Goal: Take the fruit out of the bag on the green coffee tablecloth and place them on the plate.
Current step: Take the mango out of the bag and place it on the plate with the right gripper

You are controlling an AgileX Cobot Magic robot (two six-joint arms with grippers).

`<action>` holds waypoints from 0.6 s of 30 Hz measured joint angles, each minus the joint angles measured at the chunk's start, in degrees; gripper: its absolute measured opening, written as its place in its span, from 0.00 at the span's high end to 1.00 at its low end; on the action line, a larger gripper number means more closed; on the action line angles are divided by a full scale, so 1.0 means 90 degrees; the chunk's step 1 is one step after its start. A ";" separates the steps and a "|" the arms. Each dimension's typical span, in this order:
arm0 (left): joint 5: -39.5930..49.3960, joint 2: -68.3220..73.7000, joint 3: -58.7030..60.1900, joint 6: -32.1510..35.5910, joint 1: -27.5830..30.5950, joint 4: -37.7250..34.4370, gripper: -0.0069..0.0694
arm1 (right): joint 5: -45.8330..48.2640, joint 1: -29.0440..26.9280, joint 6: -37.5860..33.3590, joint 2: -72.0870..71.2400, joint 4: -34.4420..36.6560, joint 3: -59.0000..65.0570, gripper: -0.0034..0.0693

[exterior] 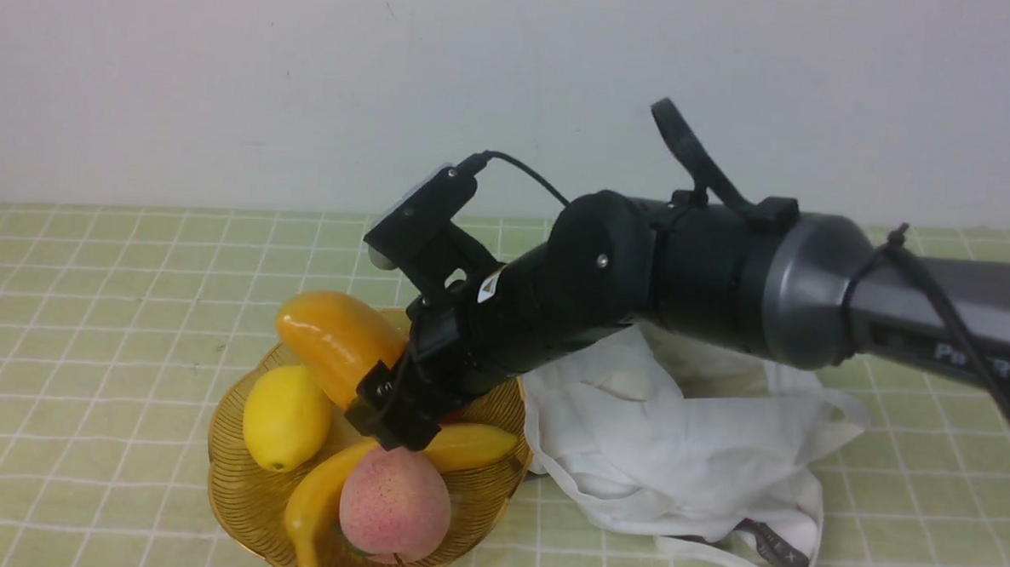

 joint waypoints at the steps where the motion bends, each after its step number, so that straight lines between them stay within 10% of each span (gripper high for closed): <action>1: 0.0000 0.0000 0.0000 0.0000 0.0000 0.0000 0.92 | -0.0012 0.0000 0.0002 0.0060 0.0000 -0.0015 0.17; 18: 0.0000 0.0000 0.0000 0.0000 0.0000 0.0000 0.92 | 0.0265 0.0000 0.0404 0.0308 -0.0288 -0.0295 0.12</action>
